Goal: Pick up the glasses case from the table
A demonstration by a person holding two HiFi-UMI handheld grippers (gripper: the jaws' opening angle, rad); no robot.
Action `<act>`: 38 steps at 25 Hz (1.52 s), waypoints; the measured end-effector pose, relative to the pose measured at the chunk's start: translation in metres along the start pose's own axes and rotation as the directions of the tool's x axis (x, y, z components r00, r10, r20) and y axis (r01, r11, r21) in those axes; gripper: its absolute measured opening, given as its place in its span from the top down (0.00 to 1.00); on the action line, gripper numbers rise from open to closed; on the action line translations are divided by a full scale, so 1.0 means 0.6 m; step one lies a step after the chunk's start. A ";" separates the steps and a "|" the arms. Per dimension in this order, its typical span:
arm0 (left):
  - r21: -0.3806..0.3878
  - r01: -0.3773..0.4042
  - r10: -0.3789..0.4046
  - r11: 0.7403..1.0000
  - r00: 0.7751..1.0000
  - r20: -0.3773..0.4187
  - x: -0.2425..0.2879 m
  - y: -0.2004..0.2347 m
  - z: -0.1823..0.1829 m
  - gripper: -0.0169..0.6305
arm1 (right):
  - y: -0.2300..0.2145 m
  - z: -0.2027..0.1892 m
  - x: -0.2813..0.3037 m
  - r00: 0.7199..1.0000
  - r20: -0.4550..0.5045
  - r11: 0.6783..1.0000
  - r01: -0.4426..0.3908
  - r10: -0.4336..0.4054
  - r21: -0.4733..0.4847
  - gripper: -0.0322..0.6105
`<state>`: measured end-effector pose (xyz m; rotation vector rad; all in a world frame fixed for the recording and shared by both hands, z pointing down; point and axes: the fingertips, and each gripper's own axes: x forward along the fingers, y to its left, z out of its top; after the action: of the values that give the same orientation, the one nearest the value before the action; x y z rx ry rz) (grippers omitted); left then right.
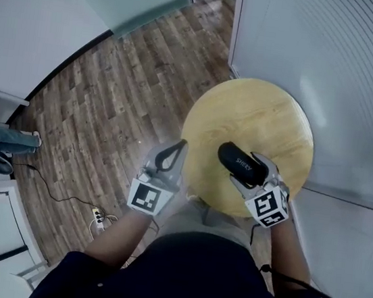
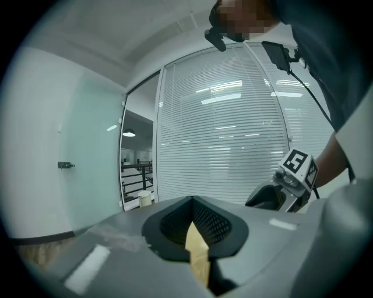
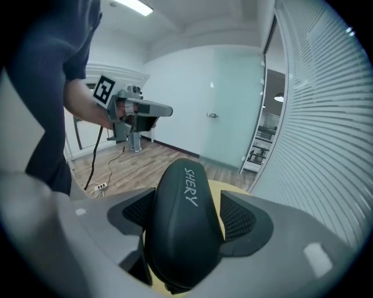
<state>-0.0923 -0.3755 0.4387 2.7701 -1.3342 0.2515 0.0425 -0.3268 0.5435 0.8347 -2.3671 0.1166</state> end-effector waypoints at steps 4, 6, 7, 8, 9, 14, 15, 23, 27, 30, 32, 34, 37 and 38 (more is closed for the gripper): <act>-0.001 -0.004 0.004 1.000 1.000 0.023 -0.016 -0.010 0.028 0.97 | -0.006 0.047 -0.066 0.997 0.049 0.998 0.063 -0.062 -0.019 0.39; 0.037 0.004 -0.005 0.999 1.000 0.027 -0.026 -0.014 0.039 0.97 | -0.008 0.068 -0.093 0.994 0.075 0.996 0.082 -0.079 -0.030 0.39; 0.044 0.003 -0.005 0.999 0.999 0.036 -0.032 -0.016 0.050 0.97 | -0.008 0.078 -0.105 0.993 0.085 0.995 0.090 -0.087 -0.035 0.39; 0.038 -0.003 0.001 0.999 0.999 0.051 -0.038 -0.018 0.067 0.97 | -0.007 0.088 -0.118 0.991 0.095 0.994 0.098 -0.094 -0.040 0.39; 0.034 -0.009 0.006 0.999 0.998 0.068 -0.045 -0.019 0.087 0.97 | -0.007 0.101 -0.132 0.989 0.103 0.993 0.108 -0.102 -0.047 0.39; 0.071 -0.017 0.006 0.997 0.989 0.149 -0.065 -0.023 0.173 0.97 | -0.023 0.162 -0.205 0.975 0.171 0.986 0.157 -0.144 -0.063 0.39; 0.082 -0.019 0.005 0.996 0.986 0.167 -0.068 -0.025 0.186 0.97 | -0.024 0.174 -0.220 0.970 0.194 0.985 0.162 -0.149 -0.055 0.39; 0.057 0.040 -0.051 0.998 0.980 0.194 -0.061 -0.058 0.258 0.97 | -0.038 0.255 -0.298 0.931 0.303 0.972 0.229 -0.203 -0.052 0.39; 0.067 0.055 -0.067 0.996 0.978 0.196 -0.059 -0.075 0.268 0.97 | -0.045 0.263 -0.315 0.918 0.325 0.966 0.254 -0.228 -0.040 0.39; 0.088 0.059 -0.076 0.994 0.976 0.206 -0.063 -0.094 0.261 0.97 | -0.041 0.247 -0.322 0.909 0.341 0.962 0.269 -0.241 -0.040 0.39; 0.096 0.068 -0.088 0.993 0.971 0.220 -0.066 -0.102 0.257 0.97 | -0.039 0.242 -0.326 0.905 0.347 0.960 0.276 -0.246 -0.040 0.39; 0.101 0.066 -0.087 0.993 0.971 0.221 -0.062 -0.100 0.264 0.97 | -0.047 0.248 -0.331 0.903 0.350 0.960 0.278 -0.248 -0.039 0.39; 0.110 0.054 -0.075 0.992 0.977 0.202 -0.049 -0.092 0.280 0.97 | -0.067 0.263 -0.333 0.902 0.352 0.960 0.278 -0.248 -0.037 0.39; 0.114 0.055 -0.077 0.992 0.977 0.198 -0.047 -0.090 0.277 0.97 | -0.069 0.264 -0.332 0.903 0.352 0.960 0.279 -0.248 -0.038 0.39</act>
<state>-0.0471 -0.3400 0.2714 2.9938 -1.3015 0.0399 0.1048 -0.2959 0.2956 1.2059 -2.5245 -0.2652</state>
